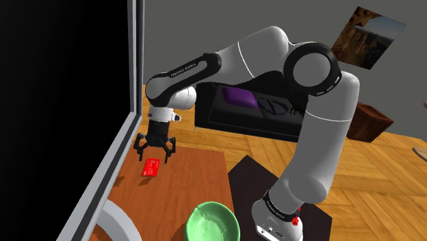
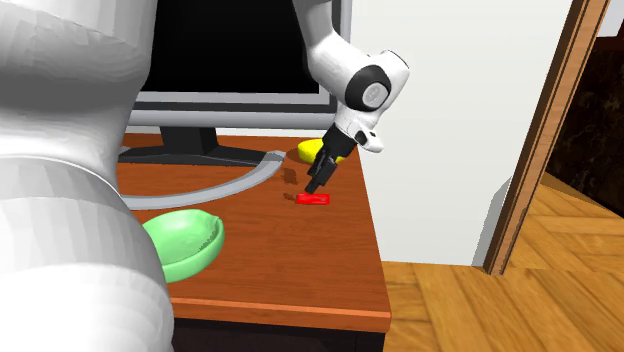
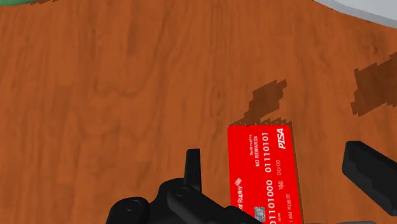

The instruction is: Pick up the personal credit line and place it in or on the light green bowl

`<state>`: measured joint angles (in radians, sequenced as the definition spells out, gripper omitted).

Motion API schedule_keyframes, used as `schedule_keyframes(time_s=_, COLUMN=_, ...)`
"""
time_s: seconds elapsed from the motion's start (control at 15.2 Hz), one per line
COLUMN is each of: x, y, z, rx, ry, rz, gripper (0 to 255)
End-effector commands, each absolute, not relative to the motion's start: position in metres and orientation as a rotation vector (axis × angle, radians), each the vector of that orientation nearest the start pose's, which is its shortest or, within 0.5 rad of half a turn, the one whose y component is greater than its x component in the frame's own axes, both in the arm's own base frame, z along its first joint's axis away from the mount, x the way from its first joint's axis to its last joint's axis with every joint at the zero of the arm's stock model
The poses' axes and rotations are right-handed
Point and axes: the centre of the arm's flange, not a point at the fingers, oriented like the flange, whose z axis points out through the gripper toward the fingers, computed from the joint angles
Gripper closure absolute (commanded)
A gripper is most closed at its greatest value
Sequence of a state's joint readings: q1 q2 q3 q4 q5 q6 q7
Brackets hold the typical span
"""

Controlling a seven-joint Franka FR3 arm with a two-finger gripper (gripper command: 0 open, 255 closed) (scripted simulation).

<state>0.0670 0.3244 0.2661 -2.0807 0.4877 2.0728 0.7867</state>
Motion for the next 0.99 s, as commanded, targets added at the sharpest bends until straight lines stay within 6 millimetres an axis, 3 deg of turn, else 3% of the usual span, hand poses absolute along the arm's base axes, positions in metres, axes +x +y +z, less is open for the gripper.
schedule_keyframes(time_s=0.0, x=0.515, y=0.21, z=0.246, rx=-2.597, ry=1.075, rz=0.776, gripper=0)
schedule_keyframes(time_s=0.46, x=0.502, y=0.223, z=0.217, rx=-2.597, ry=1.075, rz=0.776, gripper=0)
schedule_keyframes(time_s=0.92, x=0.502, y=0.223, z=0.217, rx=-2.597, ry=1.075, rz=0.776, gripper=0)
